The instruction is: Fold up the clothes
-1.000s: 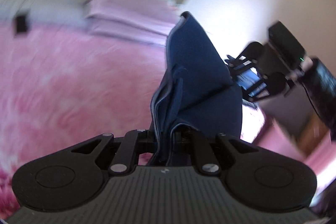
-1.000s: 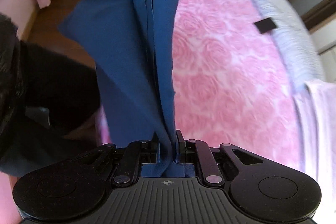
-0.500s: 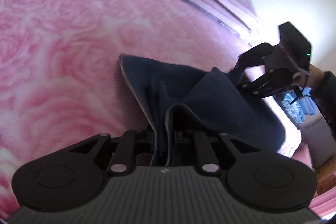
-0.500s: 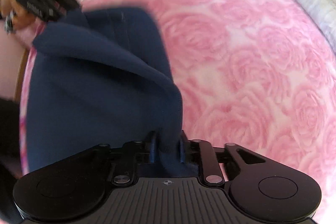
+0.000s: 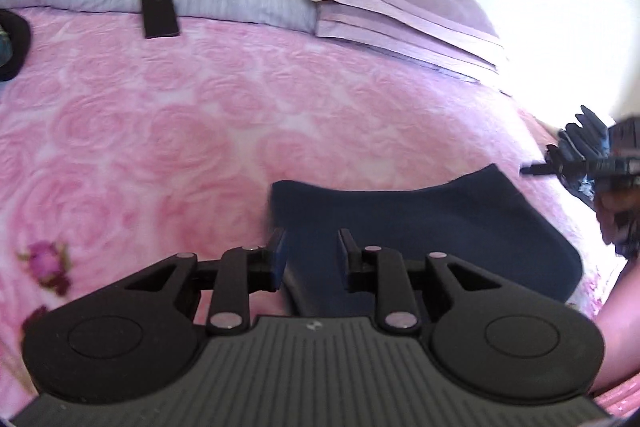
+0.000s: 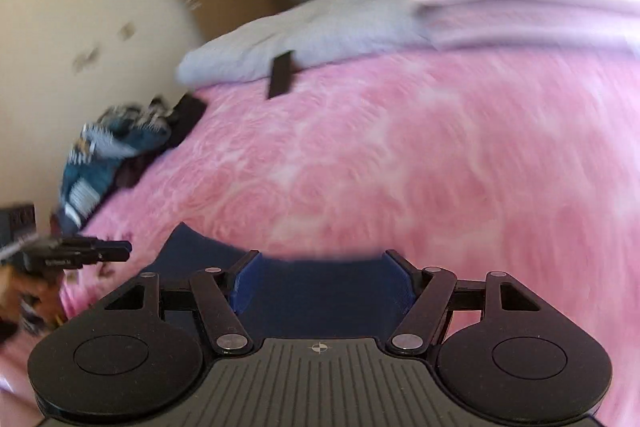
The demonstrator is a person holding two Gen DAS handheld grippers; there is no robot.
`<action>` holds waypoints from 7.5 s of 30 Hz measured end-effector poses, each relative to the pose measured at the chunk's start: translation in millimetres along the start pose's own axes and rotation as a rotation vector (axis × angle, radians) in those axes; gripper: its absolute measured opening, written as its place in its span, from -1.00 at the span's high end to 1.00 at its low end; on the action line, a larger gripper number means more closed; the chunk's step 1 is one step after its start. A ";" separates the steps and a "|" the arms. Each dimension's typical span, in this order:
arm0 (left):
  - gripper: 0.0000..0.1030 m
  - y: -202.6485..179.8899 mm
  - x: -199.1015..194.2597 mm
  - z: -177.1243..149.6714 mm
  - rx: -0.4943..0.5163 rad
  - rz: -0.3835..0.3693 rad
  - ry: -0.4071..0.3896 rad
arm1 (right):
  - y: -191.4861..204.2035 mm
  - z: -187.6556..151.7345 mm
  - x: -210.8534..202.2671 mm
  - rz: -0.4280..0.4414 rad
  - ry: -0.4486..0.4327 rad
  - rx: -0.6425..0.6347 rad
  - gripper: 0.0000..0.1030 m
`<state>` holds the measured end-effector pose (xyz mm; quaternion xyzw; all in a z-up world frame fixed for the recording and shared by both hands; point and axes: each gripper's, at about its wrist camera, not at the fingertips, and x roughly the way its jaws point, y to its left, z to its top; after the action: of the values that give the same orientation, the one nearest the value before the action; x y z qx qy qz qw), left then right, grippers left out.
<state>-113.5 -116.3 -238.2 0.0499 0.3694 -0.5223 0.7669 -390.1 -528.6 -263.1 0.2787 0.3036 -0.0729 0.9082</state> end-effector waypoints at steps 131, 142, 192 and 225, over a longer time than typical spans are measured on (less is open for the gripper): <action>0.45 -122.6 19.2 -83.7 0.293 0.140 0.080 | 105.3 -154.4 10.0 -0.243 -0.071 -0.382 -0.02; 0.45 -128.0 16.2 -87.2 0.322 0.166 0.076 | 113.1 -160.7 5.4 -0.270 -0.051 -0.428 -0.03; 0.31 -175.5 51.1 -151.7 1.286 0.345 0.026 | 137.7 -247.4 49.9 -0.473 0.013 -1.436 -0.20; -0.06 -182.7 49.0 -158.5 1.273 0.449 0.026 | 138.3 -211.2 84.1 -0.484 0.012 -1.281 -0.20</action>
<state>-339.3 -162.5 -326.5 0.5740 -0.0205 -0.4654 0.6735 -388.5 -294.0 -388.5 -0.3892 0.3456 -0.0784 0.8503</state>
